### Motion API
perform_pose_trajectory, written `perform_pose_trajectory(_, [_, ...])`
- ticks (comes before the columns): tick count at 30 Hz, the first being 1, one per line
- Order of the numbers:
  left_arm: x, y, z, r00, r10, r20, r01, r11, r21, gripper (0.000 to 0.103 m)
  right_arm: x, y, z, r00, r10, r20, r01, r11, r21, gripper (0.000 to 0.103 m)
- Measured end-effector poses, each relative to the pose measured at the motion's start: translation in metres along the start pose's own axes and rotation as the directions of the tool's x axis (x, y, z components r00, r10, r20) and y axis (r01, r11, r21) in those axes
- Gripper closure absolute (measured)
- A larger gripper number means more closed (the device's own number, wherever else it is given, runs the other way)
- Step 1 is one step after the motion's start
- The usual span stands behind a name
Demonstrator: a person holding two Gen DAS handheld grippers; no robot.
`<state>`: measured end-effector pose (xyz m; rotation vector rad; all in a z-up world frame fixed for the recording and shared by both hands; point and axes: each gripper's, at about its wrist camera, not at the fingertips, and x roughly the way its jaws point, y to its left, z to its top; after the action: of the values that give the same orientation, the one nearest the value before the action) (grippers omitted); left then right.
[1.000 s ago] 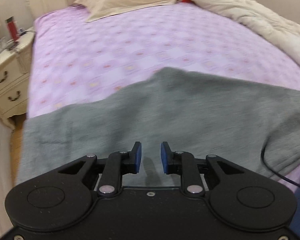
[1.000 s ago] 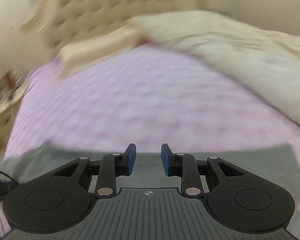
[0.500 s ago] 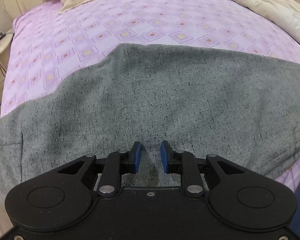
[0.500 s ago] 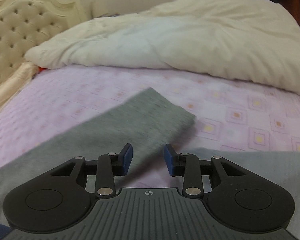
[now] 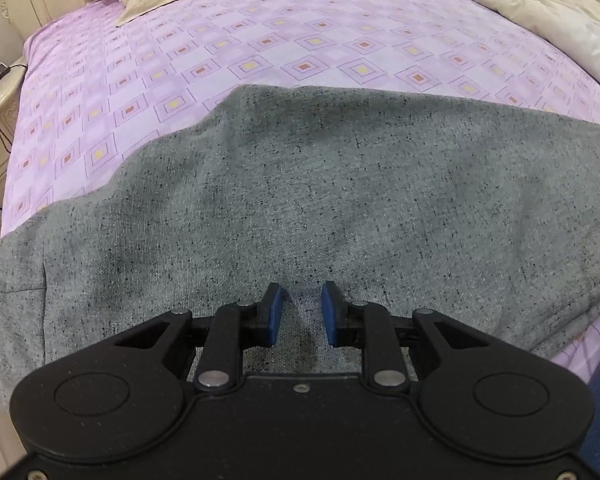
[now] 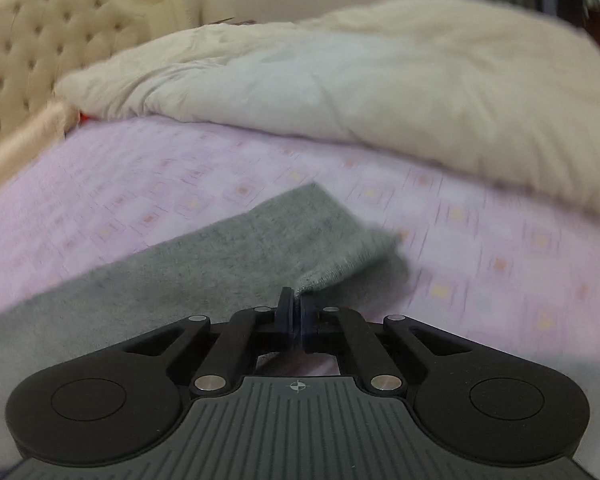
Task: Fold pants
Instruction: 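Withdraw both open tools from the folded grey pants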
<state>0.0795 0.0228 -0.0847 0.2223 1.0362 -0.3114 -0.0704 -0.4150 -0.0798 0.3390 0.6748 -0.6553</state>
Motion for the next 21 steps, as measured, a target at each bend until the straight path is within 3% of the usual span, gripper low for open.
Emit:
perform_pose_trajectory(4, [0.0, 0.004, -0.001, 1.0, -0.014, 0.0, 0.014, 1.0, -0.008, 0.07, 0.019, 0.001, 0.002, 0.998, -0.037, -0.056, 0.037, 0.999, -0.013, 0.1])
perform_pose_trajectory(7, [0.0, 0.005, -0.002, 1.0, -0.013, 0.005, 0.013, 1.0, 0.002, 0.07, 0.01, 0.006, 0.001, 0.999, -0.032, -0.017, 0.032, 0.999, -0.007, 0.099])
perform_pose_trajectory(10, [-0.001, 0.007, -0.003, 1.0, -0.018, 0.008, 0.018, 1.0, -0.01, 0.07, -0.005, 0.001, 0.009, 1.0, 0.0, 0.012, 0.0, 0.999, 0.032, 0.081])
perform_pose_trajectory(16, [-0.001, 0.008, -0.002, 1.0, -0.017, 0.004, 0.017, 1.0, -0.003, 0.069, -0.066, -0.015, 0.05, 0.989, 0.056, 0.14, -0.06, 0.998, 0.025, 0.08])
perform_pose_trajectory(21, [-0.001, 0.007, -0.002, 1.0, -0.015, -0.001, 0.015, 1.0, -0.002, 0.069, -0.136, -0.045, 0.096, 0.961, 0.048, 0.271, -0.05, 0.999, 0.001, 0.079])
